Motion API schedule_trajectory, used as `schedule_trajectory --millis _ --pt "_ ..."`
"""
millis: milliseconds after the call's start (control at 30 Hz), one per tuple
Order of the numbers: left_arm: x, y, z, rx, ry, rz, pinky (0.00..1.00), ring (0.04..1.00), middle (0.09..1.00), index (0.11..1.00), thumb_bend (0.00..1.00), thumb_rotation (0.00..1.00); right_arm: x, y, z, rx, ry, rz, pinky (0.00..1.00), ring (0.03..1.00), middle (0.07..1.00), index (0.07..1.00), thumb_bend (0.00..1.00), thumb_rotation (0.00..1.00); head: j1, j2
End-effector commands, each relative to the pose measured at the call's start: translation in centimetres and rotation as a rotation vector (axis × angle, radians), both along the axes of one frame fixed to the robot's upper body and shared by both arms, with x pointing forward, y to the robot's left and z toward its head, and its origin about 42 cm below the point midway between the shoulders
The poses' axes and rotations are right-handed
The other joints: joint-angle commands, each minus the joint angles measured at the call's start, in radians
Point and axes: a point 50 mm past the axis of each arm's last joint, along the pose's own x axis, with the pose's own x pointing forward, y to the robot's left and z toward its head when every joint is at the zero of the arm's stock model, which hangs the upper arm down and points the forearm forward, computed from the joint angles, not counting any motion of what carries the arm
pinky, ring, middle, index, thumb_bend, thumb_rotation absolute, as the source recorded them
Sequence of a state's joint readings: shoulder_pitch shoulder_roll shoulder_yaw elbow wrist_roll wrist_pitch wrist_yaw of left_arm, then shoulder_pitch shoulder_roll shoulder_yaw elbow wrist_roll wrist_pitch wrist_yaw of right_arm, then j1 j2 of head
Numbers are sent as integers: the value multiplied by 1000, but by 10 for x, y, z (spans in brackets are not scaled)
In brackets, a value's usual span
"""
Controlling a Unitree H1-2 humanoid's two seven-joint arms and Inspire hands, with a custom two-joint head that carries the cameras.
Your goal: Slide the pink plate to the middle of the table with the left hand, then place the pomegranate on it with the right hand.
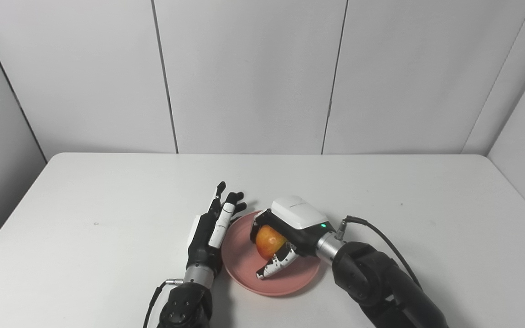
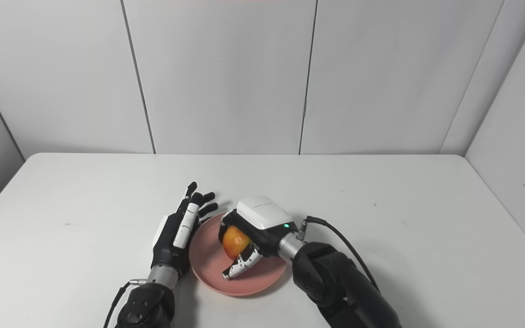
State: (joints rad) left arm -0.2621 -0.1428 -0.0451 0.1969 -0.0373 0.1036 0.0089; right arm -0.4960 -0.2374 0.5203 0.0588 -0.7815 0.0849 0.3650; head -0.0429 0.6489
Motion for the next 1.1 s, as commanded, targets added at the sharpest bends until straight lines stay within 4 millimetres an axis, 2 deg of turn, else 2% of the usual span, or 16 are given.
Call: schedule_trajectory --millis 0,67,100,133,167,233,267,333,433,567,700,833,933,1000,1067 --pt "4 -8 7 -2 -10 -12 761 834 863 1000 781 816 9 4 27 -1 -98 47 332 399 458 487 510 158 1 -1" --pt "4 -9 8 7 -15 -12 768 834 864 1000 777 815 9 2 27 -16 -88 51 361 429 478 488 512 169 2 -2" --pt "4 -9 8 13 -19 -11 809 829 847 1000 772 821 9 1 27 -22 -82 51 408 481 527 554 746 520 2 -2" --pt "4 -9 8 22 -25 -10 809 829 847 1000 772 821 8 0 26 -31 -71 54 408 481 527 554 746 520 4 -1" --pt "4 -9 8 28 -28 -9 863 820 838 1000 771 824 8 -1 26 -37 -65 56 433 510 562 588 824 642 4 -1" --pt "5 -9 8 33 -30 -9 863 814 837 1000 777 828 7 -2 24 -46 -48 58 472 549 604 621 884 725 4 -1" --pt "5 -9 8 28 -27 -10 856 813 838 1000 779 828 7 -3 22 -51 -44 60 482 559 615 628 895 740 4 -1" --pt "5 -8 8 17 -23 -15 768 826 851 1000 785 824 7 -4 21 -58 -43 66 512 585 636 646 929 780 4 -1" --pt "5 -8 9 12 -23 -19 740 837 855 1000 779 821 6 -4 20 -59 -41 72 528 605 649 660 949 805 2 1" --pt "5 -8 8 12 -25 -21 784 839 851 1000 776 820 6 -3 20 -43 -46 81 506 573 621 659 975 814 1 -1" --pt "5 -8 8 7 -24 -21 745 838 853 1000 772 817 6 -4 20 -24 -47 96 474 547 604 654 976 816 1 -1" --pt "5 -8 8 -4 -25 -22 786 834 859 1000 768 805 7 -5 20 11 -47 123 474 547 600 647 963 854 2 -1" --pt "4 -7 9 -15 -24 -26 873 868 870 1000 763 794 6 -7 22 68 -71 150 491 564 608 638 947 876 3 1" --pt "4 -6 9 -17 -25 -30 879 879 875 1000 750 794 6 -8 24 97 -91 163 517 585 621 625 940 891 1 1" --pt "4 -6 9 -17 -28 -32 872 880 873 1000 753 802 7 -9 29 130 -113 168 498 569 613 619 940 919 0 2"
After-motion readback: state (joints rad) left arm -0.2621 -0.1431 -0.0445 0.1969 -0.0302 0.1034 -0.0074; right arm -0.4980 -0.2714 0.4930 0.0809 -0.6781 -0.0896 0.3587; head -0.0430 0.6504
